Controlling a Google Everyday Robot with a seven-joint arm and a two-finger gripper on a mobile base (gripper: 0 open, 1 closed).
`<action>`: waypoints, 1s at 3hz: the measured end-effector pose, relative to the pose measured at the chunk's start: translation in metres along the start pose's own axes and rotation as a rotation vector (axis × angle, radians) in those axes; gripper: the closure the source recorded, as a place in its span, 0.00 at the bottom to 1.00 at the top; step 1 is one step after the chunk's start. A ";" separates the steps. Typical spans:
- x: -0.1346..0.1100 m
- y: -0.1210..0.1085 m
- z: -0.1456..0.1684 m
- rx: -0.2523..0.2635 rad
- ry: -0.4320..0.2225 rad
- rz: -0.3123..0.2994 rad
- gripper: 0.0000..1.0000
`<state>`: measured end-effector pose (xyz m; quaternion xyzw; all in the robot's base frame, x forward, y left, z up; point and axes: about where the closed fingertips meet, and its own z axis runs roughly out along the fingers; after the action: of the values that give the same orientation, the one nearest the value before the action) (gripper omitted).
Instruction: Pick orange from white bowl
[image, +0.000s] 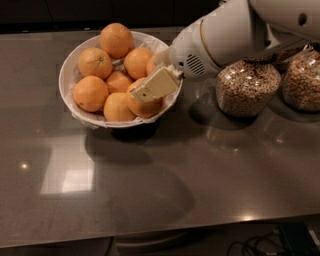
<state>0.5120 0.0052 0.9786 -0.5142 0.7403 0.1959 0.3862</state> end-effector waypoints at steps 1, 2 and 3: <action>-0.004 0.001 0.001 0.010 0.008 -0.017 0.31; -0.002 0.003 0.010 0.009 0.029 -0.028 0.34; 0.008 0.005 0.021 0.005 0.059 -0.026 0.39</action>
Offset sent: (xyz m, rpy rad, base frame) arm 0.0049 0.0128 -0.0159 -0.0629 -0.0066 0.0081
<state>0.5141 0.0166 0.9590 -0.5282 0.7452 0.1737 0.3682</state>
